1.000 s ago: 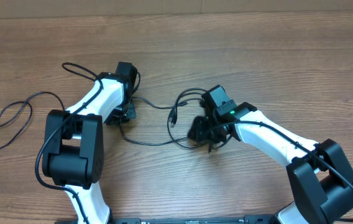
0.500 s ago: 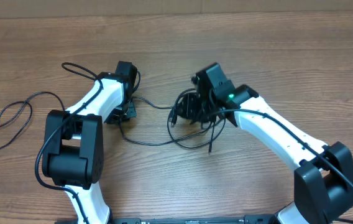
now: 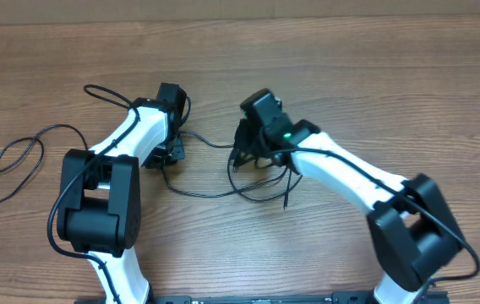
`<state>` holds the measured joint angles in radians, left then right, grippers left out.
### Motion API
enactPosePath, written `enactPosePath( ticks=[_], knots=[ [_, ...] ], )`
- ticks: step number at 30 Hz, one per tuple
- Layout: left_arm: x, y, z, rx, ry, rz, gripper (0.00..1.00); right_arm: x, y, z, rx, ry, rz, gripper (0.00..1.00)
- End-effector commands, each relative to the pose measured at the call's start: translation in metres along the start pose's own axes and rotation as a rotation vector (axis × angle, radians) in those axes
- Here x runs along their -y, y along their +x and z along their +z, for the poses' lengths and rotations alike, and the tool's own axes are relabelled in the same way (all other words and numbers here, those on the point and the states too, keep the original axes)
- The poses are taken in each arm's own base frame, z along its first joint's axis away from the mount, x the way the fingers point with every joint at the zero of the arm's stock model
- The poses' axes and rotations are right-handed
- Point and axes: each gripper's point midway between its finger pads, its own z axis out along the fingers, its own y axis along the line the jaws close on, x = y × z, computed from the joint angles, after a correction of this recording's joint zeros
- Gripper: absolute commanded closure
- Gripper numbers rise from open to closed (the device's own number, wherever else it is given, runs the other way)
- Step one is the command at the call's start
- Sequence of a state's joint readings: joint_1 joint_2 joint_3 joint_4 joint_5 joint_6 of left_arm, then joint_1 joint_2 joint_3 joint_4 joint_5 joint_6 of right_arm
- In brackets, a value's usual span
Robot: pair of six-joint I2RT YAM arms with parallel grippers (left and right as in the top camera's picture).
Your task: Untangle cables
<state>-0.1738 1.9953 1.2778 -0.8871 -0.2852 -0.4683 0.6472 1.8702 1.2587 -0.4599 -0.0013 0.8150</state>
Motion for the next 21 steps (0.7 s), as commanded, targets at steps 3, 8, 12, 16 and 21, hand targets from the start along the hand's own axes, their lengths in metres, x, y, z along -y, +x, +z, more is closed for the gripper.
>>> enactPosePath(
  ticks=[3,8,12,16,21],
  knots=[
    [0.016,0.025,0.026,-0.110,0.060,0.006,0.75,0.015,-0.008,0.017,0.083,0.099,0.059,0.74],
    [0.016,0.025,0.026,-0.110,0.060,0.006,0.73,0.017,0.001,0.040,0.066,0.104,0.051,0.72],
    [0.016,0.025,0.026,-0.110,0.060,0.006,0.73,0.016,0.009,0.054,0.027,0.083,0.051,0.69],
    [0.016,0.025,0.026,-0.109,0.060,0.006,0.73,0.013,0.017,0.055,-0.019,0.059,0.030,0.70],
    [0.016,0.025,0.026,-0.109,0.060,0.006,0.73,0.013,0.030,0.054,-0.088,0.049,0.023,0.73]
  ],
)
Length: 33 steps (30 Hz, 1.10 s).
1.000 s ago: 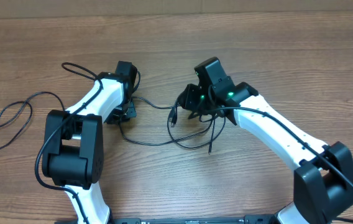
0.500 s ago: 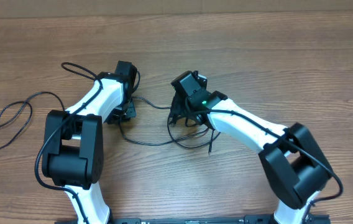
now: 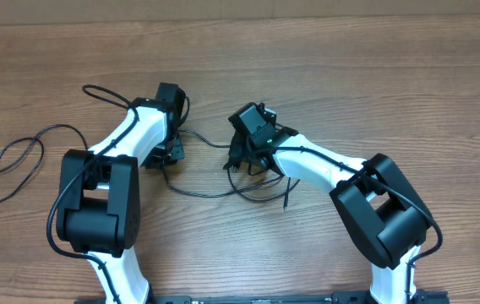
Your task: Untangle cables
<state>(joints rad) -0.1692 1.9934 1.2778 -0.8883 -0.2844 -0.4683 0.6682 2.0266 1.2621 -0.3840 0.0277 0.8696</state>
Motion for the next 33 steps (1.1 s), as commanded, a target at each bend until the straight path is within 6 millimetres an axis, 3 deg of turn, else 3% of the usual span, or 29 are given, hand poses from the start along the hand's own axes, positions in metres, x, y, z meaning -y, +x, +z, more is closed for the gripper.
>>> enactPosePath(
  ticks=[1,8,15,18,25,28,33],
  knots=[
    [0.017,0.025,0.026,-0.109,0.059,0.010,0.73,-0.005,0.011,0.000,-0.060,-0.017,-0.016,0.73],
    [0.017,0.025,0.026,-0.109,0.059,0.011,0.73,0.011,0.027,-0.013,-0.167,0.085,-0.031,0.73],
    [0.017,0.026,0.026,-0.112,0.057,0.012,0.73,0.014,0.031,-0.016,-0.229,0.065,-0.034,0.73],
    [0.017,0.026,0.026,-0.112,0.057,0.012,0.73,0.026,0.028,-0.022,-0.278,0.085,-0.029,0.73],
    [0.017,0.026,0.026,-0.111,0.058,0.011,0.72,0.053,0.015,-0.035,-0.317,0.150,-0.204,0.68],
    [0.017,0.026,0.026,-0.112,0.058,0.011,0.72,0.045,0.014,-0.034,-0.317,0.106,-0.216,0.56],
    [0.017,0.026,0.026,-0.110,0.058,0.011,0.72,-0.002,0.020,-0.035,-0.362,-0.136,-0.211,0.61]
  ],
)
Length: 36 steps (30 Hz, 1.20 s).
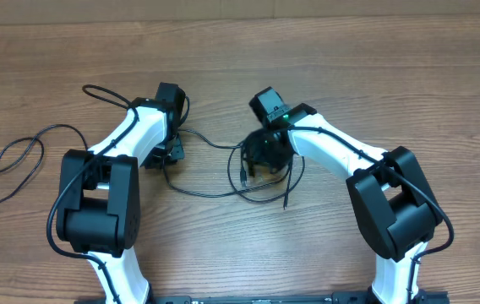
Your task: Untangle cables
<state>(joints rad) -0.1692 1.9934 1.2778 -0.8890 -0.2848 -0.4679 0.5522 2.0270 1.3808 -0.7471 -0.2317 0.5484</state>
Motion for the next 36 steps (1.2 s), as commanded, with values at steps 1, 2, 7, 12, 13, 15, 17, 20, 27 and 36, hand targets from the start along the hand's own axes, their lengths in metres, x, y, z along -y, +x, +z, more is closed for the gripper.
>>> enactPosePath(
  ticks=[1,2,7,12,13,15,17,20,27,36],
  knots=[
    [0.018,0.025,0.026,-0.108,0.060,0.010,0.72,-0.035,-0.001,-0.005,-0.022,-0.153,-0.060,0.65],
    [0.018,0.025,0.026,-0.108,0.060,0.010,0.71,-0.037,-0.003,-0.005,-0.015,-0.157,-0.064,0.67],
    [0.018,0.025,0.026,-0.108,0.060,0.010,0.71,-0.022,-0.013,-0.002,0.058,-0.045,-0.068,0.69],
    [0.018,0.025,0.026,-0.108,0.060,0.010,0.71,-0.024,-0.007,0.006,0.097,0.037,-0.113,0.69],
    [0.018,0.025,0.026,-0.108,0.060,0.010,0.71,-0.025,-0.007,0.007,0.103,0.046,-0.122,0.69],
    [0.018,0.025,0.026,-0.108,0.060,0.010,0.71,-0.027,-0.005,0.008,0.110,0.055,-0.133,0.69],
    [0.018,0.025,0.026,-0.108,0.060,0.010,0.71,-0.028,-0.004,0.008,0.108,0.058,-0.139,0.68],
    [0.018,0.025,0.026,-0.108,0.060,0.010,0.71,-0.030,-0.005,0.006,0.106,0.053,-0.148,0.63],
    [0.017,0.025,0.026,-0.108,0.060,0.010,0.71,-0.047,-0.018,-0.022,0.112,0.060,-0.400,0.52],
    [0.017,0.026,0.026,-0.110,0.059,0.018,0.67,-0.032,-0.015,-0.012,0.092,0.173,-0.396,0.80]
  ],
)
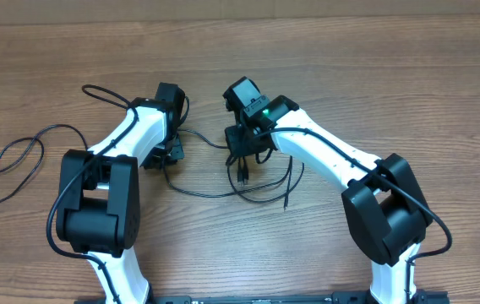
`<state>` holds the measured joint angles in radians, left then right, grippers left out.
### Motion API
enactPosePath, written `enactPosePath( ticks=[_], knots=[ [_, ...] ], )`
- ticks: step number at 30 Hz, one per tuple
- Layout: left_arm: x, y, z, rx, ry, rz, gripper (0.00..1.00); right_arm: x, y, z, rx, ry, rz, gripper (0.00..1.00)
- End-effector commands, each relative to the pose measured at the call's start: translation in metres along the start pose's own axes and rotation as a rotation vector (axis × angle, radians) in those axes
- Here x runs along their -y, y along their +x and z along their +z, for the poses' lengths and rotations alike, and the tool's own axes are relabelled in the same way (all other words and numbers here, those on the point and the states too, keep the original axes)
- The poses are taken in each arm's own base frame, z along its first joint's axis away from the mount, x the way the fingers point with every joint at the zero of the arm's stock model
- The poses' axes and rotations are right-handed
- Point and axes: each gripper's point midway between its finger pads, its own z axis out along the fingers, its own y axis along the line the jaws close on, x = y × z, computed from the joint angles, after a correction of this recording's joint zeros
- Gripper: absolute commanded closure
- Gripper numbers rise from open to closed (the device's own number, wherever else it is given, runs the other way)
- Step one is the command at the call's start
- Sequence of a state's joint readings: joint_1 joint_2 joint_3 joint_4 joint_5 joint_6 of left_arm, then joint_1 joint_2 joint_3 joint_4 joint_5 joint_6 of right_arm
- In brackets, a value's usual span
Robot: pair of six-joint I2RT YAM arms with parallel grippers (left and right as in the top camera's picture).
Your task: Untangle cables
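A thin black cable (pixel 202 140) runs across the table between my two grippers, then falls into loose loops (pixel 261 187) in front of the right one. My left gripper (pixel 172 153) sits low at the cable's left part, its fingers close together on it, largely hidden under the wrist. My right gripper (pixel 239 145) is at centre, shut on the cable. A plug end (pixel 242 176) lies just below it. Its fingertips are hidden by the wrist body.
A second thin black cable (pixel 22 158) lies apart at the far left, its plug near the left edge. Another loop (pixel 103 91) curls behind the left arm. The wooden table (pixel 350 67) stretches behind and to the right.
My right gripper has moved left and slightly back, from over the loops to the cable's centre stretch. The plug end now lies just below it. The left arm has not moved.
The left gripper stayed on the cable's left part throughout. The right gripper was at the tangle's left side, then a little further left, then to the right over the loops. Now it is back to the left, and the loops have shifted slightly.
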<state>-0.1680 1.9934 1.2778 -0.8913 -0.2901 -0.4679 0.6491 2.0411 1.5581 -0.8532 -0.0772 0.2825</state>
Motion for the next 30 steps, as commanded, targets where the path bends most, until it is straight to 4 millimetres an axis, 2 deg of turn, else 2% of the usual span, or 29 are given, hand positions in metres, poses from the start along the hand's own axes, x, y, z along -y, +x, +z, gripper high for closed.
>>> enactPosePath(
  ticks=[1,6,10,13,14,15,18,21,26,30],
  knots=[
    [0.019,0.026,0.026,-0.110,0.065,0.019,0.66,0.007,0.009,0.020,-0.035,0.094,-0.042,0.77],
    [0.019,0.026,0.026,-0.111,0.064,0.019,0.65,0.006,0.023,0.043,-0.089,0.118,-0.063,0.69],
    [0.019,0.026,0.026,-0.111,0.064,0.018,0.65,0.007,0.025,0.044,-0.095,0.126,-0.063,0.65],
    [0.019,0.026,0.026,-0.110,0.065,0.018,0.65,0.008,0.025,0.044,-0.097,0.129,-0.063,0.66],
    [0.019,0.026,0.026,-0.110,0.065,0.018,0.65,0.008,0.026,0.044,-0.098,0.133,-0.063,0.75],
    [0.019,0.026,0.026,-0.110,0.065,0.018,0.65,0.010,0.026,0.043,-0.100,0.137,-0.061,0.96],
    [0.019,0.026,0.026,-0.111,0.064,0.019,0.65,0.013,0.023,0.039,-0.099,0.138,-0.052,0.96],
    [0.019,0.026,0.026,-0.111,0.064,0.018,0.64,0.009,0.009,0.018,-0.067,0.128,-0.046,0.96],
    [0.019,0.026,0.026,-0.110,0.065,0.018,0.64,0.004,-0.022,-0.047,0.029,0.101,-0.027,0.96],
    [0.019,0.026,0.026,-0.110,0.065,0.018,0.64,0.008,-0.035,-0.093,0.102,0.084,-0.003,0.96]
  ],
)
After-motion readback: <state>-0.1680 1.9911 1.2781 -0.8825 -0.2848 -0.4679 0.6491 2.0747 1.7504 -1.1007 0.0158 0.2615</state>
